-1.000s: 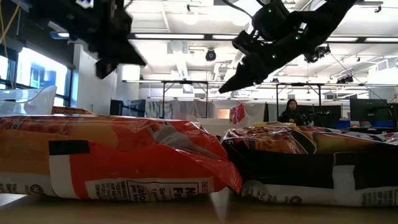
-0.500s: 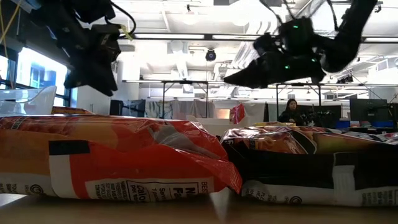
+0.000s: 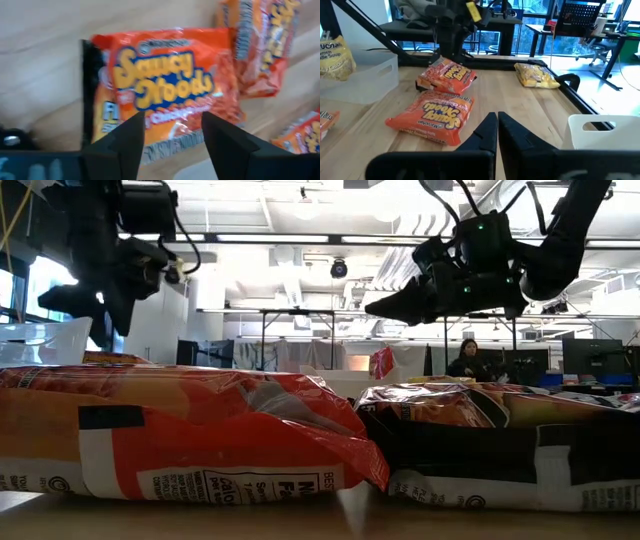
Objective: Sort Maruchan noodles
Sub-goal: Put the orange noodle pack into the white bin
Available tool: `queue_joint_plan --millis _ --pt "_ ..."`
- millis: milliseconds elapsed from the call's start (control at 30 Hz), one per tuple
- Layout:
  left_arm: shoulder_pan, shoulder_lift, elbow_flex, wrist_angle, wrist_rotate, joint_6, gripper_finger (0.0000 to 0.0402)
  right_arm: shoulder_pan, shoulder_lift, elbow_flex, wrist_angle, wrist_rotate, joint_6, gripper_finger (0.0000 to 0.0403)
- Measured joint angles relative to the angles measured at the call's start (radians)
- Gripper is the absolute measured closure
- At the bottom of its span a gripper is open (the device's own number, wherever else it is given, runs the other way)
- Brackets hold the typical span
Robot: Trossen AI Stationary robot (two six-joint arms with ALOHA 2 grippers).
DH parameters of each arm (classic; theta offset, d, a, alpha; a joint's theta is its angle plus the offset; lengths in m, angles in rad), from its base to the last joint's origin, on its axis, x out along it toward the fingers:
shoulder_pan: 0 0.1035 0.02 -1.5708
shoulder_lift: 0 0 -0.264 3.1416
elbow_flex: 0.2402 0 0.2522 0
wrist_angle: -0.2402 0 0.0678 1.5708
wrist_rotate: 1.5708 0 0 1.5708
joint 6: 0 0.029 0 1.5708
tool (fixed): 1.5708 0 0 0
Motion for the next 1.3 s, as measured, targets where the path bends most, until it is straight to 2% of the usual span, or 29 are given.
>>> queue_joint_plan --millis 267,467,633,867,1000,1300 --pt "0.151 0.0 -0.024 -0.028 0.02 0.09 0.0164 0.0 0.0 0.0 -0.01 -0.002 -0.007 0.0402" --pt "0.237 0.008 -0.116 0.01 0.119 0.138 0.0161 0.0 0.0 0.0 -0.01 -0.001 -0.007 0.0402" --pt "0.269 0.01 -0.172 0.15 0.211 0.178 0.0161 0.0 0.0 0.001 -0.01 -0.001 -0.007 0.0402" --pt "0.287 0.021 -0.221 0.231 0.257 0.196 0.0164 0.0 0.0 0.001 -0.01 0.001 -0.007 0.0402" --pt "0.289 0.022 -0.231 0.24 0.259 0.232 0.0199 0.0 0.0 0.001 -0.01 0.002 -0.007 0.0402" --pt "0.288 0.015 -0.232 0.3 0.272 0.341 0.0341 0.0 0.0 0.001 -0.01 0.003 0.002 0.0402"
